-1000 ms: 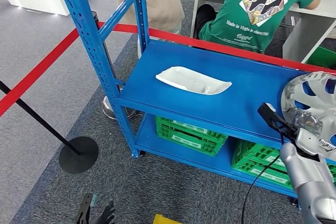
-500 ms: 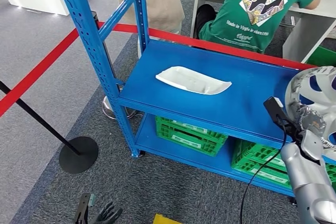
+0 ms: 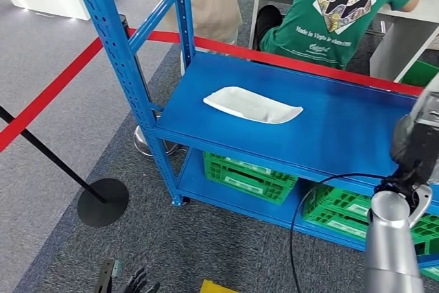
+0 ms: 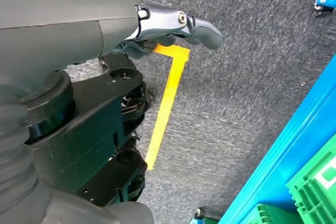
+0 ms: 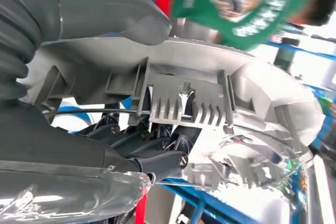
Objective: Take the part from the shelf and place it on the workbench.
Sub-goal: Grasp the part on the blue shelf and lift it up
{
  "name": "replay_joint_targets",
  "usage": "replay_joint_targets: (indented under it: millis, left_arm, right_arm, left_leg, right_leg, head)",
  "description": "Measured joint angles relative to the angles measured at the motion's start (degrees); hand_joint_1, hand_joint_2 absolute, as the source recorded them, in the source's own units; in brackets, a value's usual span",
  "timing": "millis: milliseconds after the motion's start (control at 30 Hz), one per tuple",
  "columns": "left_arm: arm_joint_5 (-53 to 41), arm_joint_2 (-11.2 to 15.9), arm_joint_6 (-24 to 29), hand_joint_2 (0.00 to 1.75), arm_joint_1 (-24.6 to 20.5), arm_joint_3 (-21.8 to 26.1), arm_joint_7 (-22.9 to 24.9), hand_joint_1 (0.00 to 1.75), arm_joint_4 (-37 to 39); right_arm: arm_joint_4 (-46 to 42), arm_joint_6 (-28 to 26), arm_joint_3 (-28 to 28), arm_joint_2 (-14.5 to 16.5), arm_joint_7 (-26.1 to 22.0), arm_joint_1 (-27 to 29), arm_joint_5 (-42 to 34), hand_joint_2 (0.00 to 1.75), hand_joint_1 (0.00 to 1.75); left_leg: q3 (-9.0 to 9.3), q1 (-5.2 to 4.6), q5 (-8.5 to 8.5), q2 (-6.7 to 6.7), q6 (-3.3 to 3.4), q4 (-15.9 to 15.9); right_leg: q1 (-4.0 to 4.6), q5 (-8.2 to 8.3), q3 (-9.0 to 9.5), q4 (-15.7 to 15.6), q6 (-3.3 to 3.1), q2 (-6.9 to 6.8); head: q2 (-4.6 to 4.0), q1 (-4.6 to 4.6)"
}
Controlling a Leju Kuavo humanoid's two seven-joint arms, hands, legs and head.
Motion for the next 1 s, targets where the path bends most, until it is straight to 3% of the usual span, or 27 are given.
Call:
replay_joint_targets:
  millis: [267,500,700,1000]
  left_arm:
    - [0.7,0.0,-0.1,1.75,0.4,0.0,-1.7,0.00,0.0]
    - [1.5,0.1,-0.1,1.75,0.8,0.0,-2.6,0.00,0.0]
    - [2.3,0.1,0.1,1.75,1.0,0.2,-2.8,0.00,0.0]
    - [2.7,0.0,0.2,1.75,1.2,0.4,-2.9,0.00,0.0]
  right_arm:
    - [-23.8,-4.3,4.0,3.8,-8.3,11.8,-5.3,1.75,1.75]
    - [-39.7,-5.7,5.8,8.3,-16.9,23.1,-5.5,1.75,1.75]
    - [-47.5,-5.7,7.8,11.8,-21.0,30.9,-5.3,1.75,1.75]
    - [-52.5,-5.7,9.5,15.2,-21.8,36.3,-3.9,1.75,1.75]
  left_leg:
    - [-0.04,0.00,-0.01,-0.02,-0.01,0.0]
    - [-0.02,0.00,-0.06,-0.02,-0.08,0.0]
    - [-0.01,0.00,-0.06,-0.01,-0.09,0.0]
    - [0.05,0.00,-0.05,0.00,-0.09,0.0]
  right_leg:
    - [0.00,-0.04,-0.07,0.0,-0.05,-0.04]
    - [0.00,-0.13,-0.12,0.0,-0.15,-0.03]
    - [0.00,-0.16,-0.13,0.0,-0.19,-0.02]
    - [0.00,-0.15,-0.12,0.0,-0.20,-0.02]
  head:
    - [0.00,-0.01]
    - [0.00,-0.02]
    - [0.00,-0.01]
    - [0.00,-0.01]
